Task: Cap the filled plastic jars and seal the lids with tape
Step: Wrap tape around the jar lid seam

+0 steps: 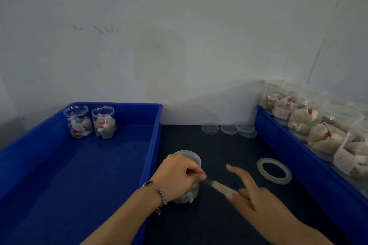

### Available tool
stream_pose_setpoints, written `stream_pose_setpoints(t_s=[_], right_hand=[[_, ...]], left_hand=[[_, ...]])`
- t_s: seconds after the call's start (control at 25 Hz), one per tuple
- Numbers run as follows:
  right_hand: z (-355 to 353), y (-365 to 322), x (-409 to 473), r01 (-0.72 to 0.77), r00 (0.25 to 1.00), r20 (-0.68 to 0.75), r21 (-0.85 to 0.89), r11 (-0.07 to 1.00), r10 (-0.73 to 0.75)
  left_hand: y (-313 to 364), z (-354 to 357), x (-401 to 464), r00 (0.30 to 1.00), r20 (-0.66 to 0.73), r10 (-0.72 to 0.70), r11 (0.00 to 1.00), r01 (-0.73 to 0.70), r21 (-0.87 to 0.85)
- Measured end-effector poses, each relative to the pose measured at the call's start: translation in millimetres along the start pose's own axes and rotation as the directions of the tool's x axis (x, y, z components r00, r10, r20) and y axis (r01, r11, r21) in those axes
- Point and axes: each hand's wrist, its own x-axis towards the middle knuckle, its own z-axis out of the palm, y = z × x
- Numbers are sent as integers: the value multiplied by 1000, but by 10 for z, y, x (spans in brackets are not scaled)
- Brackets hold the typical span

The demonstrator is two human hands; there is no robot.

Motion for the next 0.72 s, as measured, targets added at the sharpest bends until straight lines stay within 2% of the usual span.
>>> stream_pose_setpoints(t_s=[0.08, 0.16, 0.32, 0.44, 0.56, 0.72], right_hand=[[-5, 111, 49, -36, 999, 14, -174, 984, 39], [-14, 257, 133, -105, 994, 0, -224, 969, 108], [4, 496, 272, -137, 989, 32, -137, 981, 142], [69, 554, 327, -98, 994, 35, -56, 994, 100], [139, 549, 385, -85, 995, -59, -142, 986, 77], [265, 480, 471, -66, 980, -200, -335, 940, -2]], left_hand=[[-19, -30, -4, 1000, -27, -15, 1000, 14, -7], [-24, -60, 9, 999, -46, -18, 1000, 19, 14], [-36, -90, 26, 995, -71, -72, 995, 77, 70], [-68, -170, 4, 993, 4, -122, 980, 120, 156], [-59, -160, -4, 981, 64, -184, 940, 157, 303], [-64, -113, -32, 947, 98, -305, 906, 257, 336]])
